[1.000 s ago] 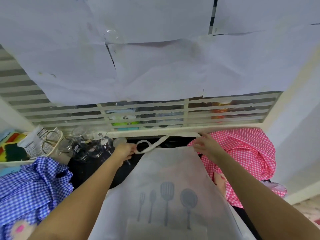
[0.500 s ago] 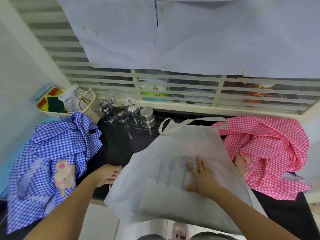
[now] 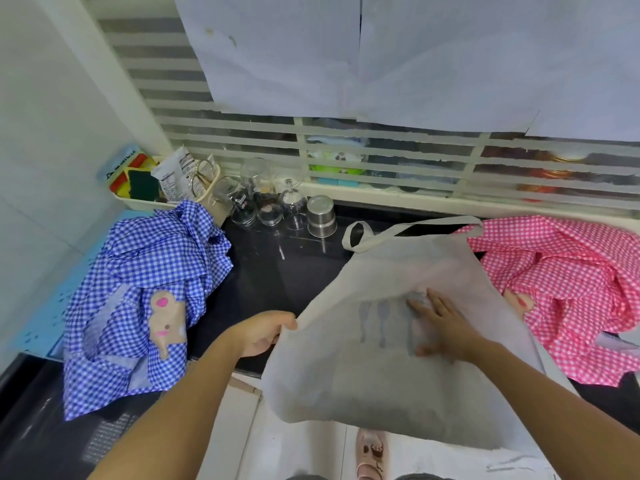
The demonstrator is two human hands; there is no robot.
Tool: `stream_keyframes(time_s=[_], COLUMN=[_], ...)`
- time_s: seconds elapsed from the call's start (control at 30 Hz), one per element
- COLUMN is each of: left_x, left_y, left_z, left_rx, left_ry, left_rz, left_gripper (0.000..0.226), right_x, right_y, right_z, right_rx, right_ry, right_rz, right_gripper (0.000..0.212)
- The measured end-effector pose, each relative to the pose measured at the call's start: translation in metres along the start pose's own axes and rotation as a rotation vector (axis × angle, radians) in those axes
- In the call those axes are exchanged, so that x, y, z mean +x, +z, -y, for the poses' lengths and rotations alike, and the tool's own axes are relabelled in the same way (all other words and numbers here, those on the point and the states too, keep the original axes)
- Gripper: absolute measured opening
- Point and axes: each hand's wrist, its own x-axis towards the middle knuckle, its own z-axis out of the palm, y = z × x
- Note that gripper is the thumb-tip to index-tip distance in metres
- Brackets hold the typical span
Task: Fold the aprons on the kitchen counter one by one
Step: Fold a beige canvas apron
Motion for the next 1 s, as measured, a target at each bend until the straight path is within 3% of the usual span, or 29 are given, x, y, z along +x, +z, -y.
stream_keyframes(time_s=[0.07,0.17,0.3,0.4,0.47,0.53,0.6,0.67,0.7,0.77,0.83,0.9,1.0], left_x=[-0.007,-0.01,-0.014,-0.021,-0.024,-0.024,-0.021,-0.011,-0.001,0.013,0.025,0.045,0.069], left_y=[0.002,0.005,0.002,-0.019,-0.037,-0.049,-0.05,-0.039,-0.026,0.008,0.057,0.098,0.125], left_z=[-0.007,-0.019,-0.03,-0.032,-0.034,-0.035,-0.035,-0.028,-0.025,-0.017,-0.012,0.001,0.018], left_rx=[0.013,0.03,0.03,0.072,0.184,0.433,0.642,0.806,0.901,1.012,1.02,1.136,1.287], left_ry=[0.032,0.081,0.134,0.18,0.25,0.345,0.432,0.449,0.472,0.61,0.669,0.521,0.188], left_rz=[0.016,0.019,-0.158,-0.243,-0.451,-0.76,-1.011,-1.165,-1.191,-1.026,-0.573,-0.264,-0.163], left_gripper=[0.009,0.02,0.015,0.042,0.049,0.049,0.036,0.026,0.039,0.057,0.057,0.065,0.101], right_x=[0.0,0.001,0.001,0.001,0.004,0.006,0.007,0.008,0.009,0.012,0.012,0.006,-0.018], right_y=[-0.006,-0.01,-0.011,-0.012,-0.013,-0.01,-0.005,-0.001,-0.001,-0.002,-0.004,-0.006,-0.001], right_z=[-0.002,-0.005,-0.009,-0.007,-0.002,0.006,0.014,0.024,0.027,0.035,0.04,0.043,0.041], right_rx=[-0.004,0.001,0.022,0.022,0.026,0.016,0.029,0.059,0.068,0.069,0.109,0.228,0.379], right_ry=[-0.016,-0.03,-0.014,0.0,0.02,0.031,0.028,0.031,0.043,0.049,0.016,-0.049,-0.09], right_rz=[0.015,0.027,0.013,0.013,0.016,0.024,0.02,0.003,-0.002,-0.014,-0.046,-0.128,-0.247], right_gripper=[0.112,0.11,0.111,0.111,0.11,0.11,0.11,0.11,0.109,0.106,0.096,0.078,0.053])
